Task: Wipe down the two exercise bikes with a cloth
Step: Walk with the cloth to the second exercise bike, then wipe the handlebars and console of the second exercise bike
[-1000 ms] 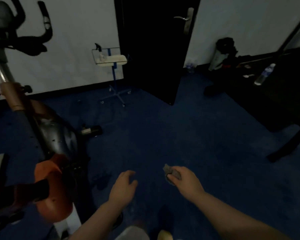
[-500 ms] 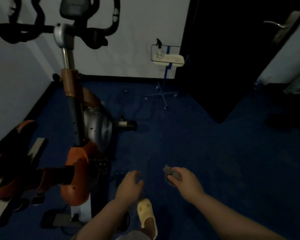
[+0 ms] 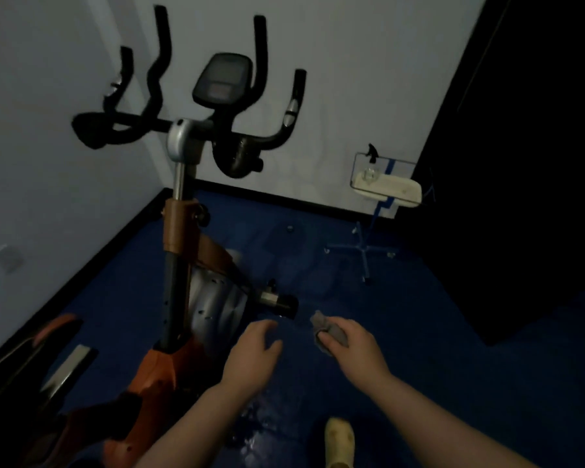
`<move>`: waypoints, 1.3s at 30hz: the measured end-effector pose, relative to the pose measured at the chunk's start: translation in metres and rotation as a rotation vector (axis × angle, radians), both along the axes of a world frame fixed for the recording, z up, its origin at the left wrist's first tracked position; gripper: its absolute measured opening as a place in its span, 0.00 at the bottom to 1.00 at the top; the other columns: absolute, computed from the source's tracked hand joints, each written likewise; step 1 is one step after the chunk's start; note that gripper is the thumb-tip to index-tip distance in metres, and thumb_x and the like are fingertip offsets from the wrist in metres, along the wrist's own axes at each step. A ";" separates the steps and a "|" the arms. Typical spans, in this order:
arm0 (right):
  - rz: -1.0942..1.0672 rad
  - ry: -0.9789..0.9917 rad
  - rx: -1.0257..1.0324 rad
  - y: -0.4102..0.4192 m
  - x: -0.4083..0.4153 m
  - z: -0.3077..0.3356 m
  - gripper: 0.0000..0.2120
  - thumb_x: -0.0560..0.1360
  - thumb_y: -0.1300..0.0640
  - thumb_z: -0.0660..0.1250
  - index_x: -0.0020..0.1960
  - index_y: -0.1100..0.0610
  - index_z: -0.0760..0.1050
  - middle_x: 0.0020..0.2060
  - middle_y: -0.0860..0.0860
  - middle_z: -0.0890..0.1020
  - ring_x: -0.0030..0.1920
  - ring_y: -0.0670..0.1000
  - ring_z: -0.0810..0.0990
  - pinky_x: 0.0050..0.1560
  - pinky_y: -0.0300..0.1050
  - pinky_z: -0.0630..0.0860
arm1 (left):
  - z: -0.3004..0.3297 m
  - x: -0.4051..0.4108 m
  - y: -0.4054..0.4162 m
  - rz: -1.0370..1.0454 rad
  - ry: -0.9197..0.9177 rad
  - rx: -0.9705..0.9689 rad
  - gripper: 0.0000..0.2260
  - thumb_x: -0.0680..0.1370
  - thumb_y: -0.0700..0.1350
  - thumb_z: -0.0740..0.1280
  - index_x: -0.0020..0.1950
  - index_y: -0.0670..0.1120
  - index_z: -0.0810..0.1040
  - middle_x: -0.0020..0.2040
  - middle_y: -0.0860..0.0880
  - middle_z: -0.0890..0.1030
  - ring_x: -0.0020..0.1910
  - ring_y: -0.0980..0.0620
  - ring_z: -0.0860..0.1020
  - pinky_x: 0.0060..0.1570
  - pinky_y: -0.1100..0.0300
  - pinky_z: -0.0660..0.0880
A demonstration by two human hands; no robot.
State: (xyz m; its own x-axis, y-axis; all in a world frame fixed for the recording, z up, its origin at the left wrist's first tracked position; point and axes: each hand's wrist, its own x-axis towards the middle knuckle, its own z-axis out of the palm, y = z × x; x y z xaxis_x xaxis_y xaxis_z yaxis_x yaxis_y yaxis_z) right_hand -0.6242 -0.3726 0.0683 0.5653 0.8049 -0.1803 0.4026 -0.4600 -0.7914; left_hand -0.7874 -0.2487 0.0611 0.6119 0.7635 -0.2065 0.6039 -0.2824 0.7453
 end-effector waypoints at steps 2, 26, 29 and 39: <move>0.072 0.004 0.029 0.028 0.022 0.007 0.13 0.76 0.50 0.66 0.60 0.47 0.76 0.51 0.46 0.78 0.51 0.45 0.76 0.54 0.43 0.75 | 0.013 0.017 0.017 0.079 -0.064 0.024 0.15 0.77 0.46 0.64 0.64 0.52 0.73 0.60 0.55 0.73 0.60 0.56 0.73 0.60 0.60 0.69; 0.255 -0.174 0.464 0.298 0.093 0.117 0.07 0.72 0.47 0.69 0.45 0.43 0.70 0.43 0.42 0.78 0.44 0.40 0.77 0.40 0.40 0.76 | 0.122 0.075 0.224 0.398 -0.299 0.384 0.13 0.77 0.46 0.66 0.61 0.54 0.74 0.51 0.66 0.70 0.53 0.74 0.68 0.49 0.81 0.63; 0.106 -0.308 0.490 0.322 0.090 0.131 0.08 0.72 0.45 0.68 0.42 0.46 0.71 0.39 0.46 0.78 0.40 0.46 0.77 0.37 0.46 0.76 | 0.130 0.069 0.255 0.347 -0.342 0.360 0.14 0.78 0.46 0.65 0.64 0.52 0.73 0.57 0.61 0.73 0.57 0.66 0.71 0.56 0.72 0.65; 0.177 -0.713 0.609 0.373 0.075 0.153 0.11 0.70 0.48 0.70 0.49 0.52 0.74 0.44 0.45 0.76 0.45 0.44 0.74 0.43 0.35 0.71 | 0.122 0.084 0.297 0.184 -0.446 0.288 0.16 0.78 0.46 0.64 0.65 0.57 0.70 0.60 0.63 0.72 0.59 0.74 0.67 0.59 0.72 0.66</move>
State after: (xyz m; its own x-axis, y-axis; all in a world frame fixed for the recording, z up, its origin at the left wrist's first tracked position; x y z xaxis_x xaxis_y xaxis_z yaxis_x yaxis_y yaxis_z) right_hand -0.5496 0.0002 0.2212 0.2412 0.7312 0.6381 0.9069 0.0644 -0.4165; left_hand -0.7035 0.0479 0.1833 0.4440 0.8530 0.2742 0.3067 -0.4322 0.8480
